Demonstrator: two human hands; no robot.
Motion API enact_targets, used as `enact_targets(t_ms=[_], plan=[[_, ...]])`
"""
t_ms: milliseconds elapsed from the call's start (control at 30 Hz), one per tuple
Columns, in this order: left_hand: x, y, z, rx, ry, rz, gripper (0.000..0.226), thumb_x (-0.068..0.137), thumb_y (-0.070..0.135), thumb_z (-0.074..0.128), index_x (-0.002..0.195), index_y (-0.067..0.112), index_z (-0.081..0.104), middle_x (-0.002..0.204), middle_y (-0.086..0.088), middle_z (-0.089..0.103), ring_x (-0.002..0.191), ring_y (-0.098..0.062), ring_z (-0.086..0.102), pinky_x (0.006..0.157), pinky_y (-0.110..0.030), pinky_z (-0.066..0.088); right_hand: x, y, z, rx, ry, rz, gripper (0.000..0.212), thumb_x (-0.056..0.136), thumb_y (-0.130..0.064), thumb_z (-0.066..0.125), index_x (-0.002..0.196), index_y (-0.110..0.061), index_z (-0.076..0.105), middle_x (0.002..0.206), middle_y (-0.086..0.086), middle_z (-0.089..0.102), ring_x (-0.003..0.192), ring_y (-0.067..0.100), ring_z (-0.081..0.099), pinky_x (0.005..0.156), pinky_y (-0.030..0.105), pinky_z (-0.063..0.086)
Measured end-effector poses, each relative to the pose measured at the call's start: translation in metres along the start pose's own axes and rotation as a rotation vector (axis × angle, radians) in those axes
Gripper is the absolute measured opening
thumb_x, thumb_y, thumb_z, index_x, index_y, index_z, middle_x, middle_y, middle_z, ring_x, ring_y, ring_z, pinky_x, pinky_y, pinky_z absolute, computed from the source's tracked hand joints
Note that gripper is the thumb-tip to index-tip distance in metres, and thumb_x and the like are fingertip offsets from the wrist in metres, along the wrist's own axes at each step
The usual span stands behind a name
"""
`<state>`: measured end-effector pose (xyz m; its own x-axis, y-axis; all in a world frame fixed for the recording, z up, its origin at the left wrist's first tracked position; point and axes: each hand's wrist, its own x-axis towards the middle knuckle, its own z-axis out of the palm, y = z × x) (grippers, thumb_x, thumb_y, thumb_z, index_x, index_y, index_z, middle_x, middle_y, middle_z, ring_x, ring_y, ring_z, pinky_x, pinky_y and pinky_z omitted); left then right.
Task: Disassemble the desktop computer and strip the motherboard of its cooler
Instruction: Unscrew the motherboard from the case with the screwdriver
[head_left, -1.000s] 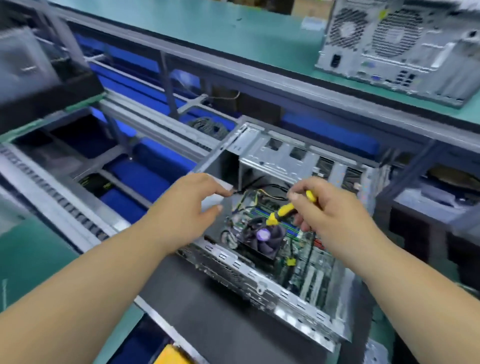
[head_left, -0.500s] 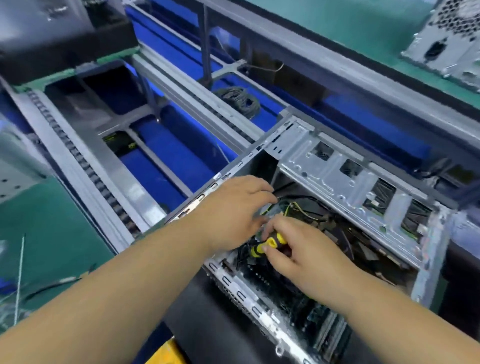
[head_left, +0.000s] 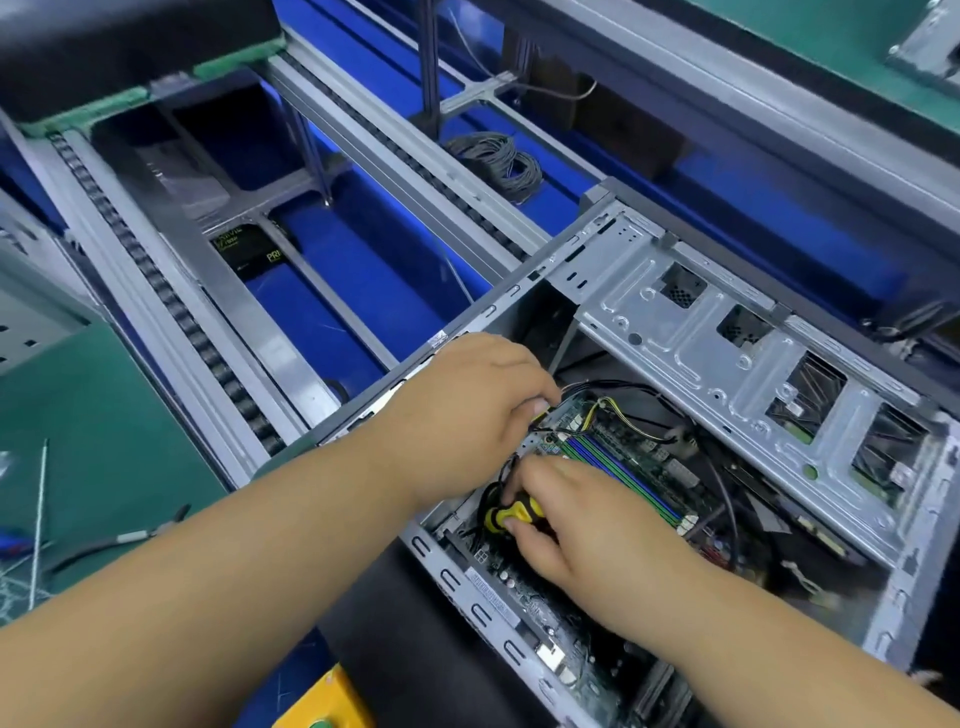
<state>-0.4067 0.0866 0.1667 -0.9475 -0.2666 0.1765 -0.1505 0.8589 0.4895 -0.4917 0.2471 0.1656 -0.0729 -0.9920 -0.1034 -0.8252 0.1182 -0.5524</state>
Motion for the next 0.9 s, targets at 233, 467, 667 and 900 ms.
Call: enact_targets(t_ms=[233,467,667,900], plan=[[0.0001,-0.0014,0.0009,0.004,-0.008,-0.005,0.019,0.095,0.018,0.054,0.104,0.022,0.071,0.098,0.009,0.064,0.099,-0.016,0.053,0.097,-0.027,0.035,0.0001,-0.0050,0.0004,-0.064,-0.016,-0.026,0.016,0.096,-0.028,0.055,0.105,-0.015,0.056,0.100,-0.003,0.057,0.093,0.016,0.049,0.083,0.030,0.041],[-0.0001,-0.0015,0.0009,0.007,-0.021,-0.007,0.020,0.095,0.018,0.053,0.104,0.023,0.070,0.097,0.010,0.062,0.099,-0.014,0.052,0.098,-0.023,0.030,-0.0005,-0.0054,0.0022,-0.088,0.005,-0.016,0.015,0.094,-0.029,0.057,0.101,-0.015,0.056,0.097,-0.004,0.058,0.090,0.015,0.049,0.079,0.032,0.042],[0.0000,0.0013,-0.0011,0.011,-0.038,-0.014,0.021,0.096,0.018,0.052,0.105,0.023,0.069,0.098,0.009,0.063,0.100,-0.016,0.052,0.098,-0.025,0.032,-0.0018,-0.0050,0.0030,-0.094,0.008,-0.034,0.019,0.097,-0.034,0.050,0.106,-0.017,0.054,0.102,-0.005,0.056,0.095,0.013,0.047,0.083,0.030,0.040],[0.0003,0.0012,0.0002,0.012,-0.043,-0.018,0.021,0.097,0.017,0.051,0.106,0.021,0.070,0.099,0.006,0.063,0.100,-0.018,0.052,0.098,-0.030,0.036,-0.0039,-0.0070,0.0017,-0.097,-0.011,-0.083,0.017,0.096,-0.030,0.051,0.106,-0.017,0.054,0.101,-0.006,0.053,0.093,0.008,0.041,0.081,0.021,0.036]])
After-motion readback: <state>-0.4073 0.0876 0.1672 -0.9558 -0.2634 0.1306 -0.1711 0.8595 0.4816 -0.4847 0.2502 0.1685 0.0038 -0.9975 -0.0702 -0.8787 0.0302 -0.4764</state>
